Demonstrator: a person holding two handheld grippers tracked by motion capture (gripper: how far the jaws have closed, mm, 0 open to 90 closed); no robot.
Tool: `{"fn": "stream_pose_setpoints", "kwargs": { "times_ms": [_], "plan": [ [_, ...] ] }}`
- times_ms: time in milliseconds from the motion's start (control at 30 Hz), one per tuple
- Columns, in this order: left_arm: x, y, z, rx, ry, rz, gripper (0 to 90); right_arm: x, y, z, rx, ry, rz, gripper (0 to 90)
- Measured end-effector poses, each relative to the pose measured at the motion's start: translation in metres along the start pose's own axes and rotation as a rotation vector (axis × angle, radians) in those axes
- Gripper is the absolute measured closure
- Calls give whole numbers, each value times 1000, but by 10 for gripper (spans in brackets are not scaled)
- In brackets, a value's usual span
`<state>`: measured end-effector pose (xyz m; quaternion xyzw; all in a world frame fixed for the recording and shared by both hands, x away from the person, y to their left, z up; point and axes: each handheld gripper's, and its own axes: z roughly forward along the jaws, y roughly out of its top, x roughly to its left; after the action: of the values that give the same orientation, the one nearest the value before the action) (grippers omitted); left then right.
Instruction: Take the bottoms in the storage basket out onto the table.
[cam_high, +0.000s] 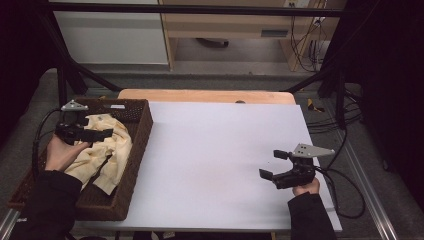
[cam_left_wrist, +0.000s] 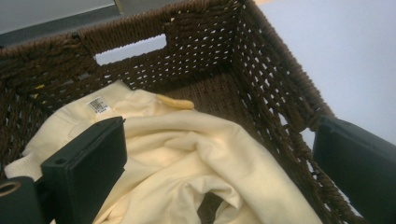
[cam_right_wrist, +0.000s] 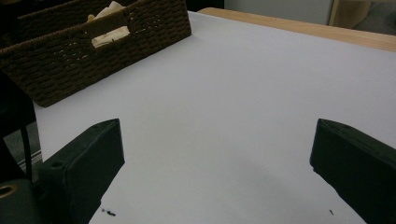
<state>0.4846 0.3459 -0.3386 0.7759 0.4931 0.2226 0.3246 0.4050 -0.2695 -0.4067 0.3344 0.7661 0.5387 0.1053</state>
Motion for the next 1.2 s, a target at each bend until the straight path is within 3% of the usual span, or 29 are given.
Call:
{"fn": "stream_pose_setpoints", "kwargs": {
  "times_ms": [300,567,733,1200],
  "plan": [
    [3,-4,11,6,-2,-2,32,0,0,1,6,-2,3,35],
    [6,-11,27,60,6,-9,32,0,0,0,3,-4,2,35],
    [7,-14,32,62,-1,-21,32,0,0,0,6,-5,4,35],
    [5,-24,53,164,13,8,32,0,0,1,9,-4,6,35]
  ]
}}
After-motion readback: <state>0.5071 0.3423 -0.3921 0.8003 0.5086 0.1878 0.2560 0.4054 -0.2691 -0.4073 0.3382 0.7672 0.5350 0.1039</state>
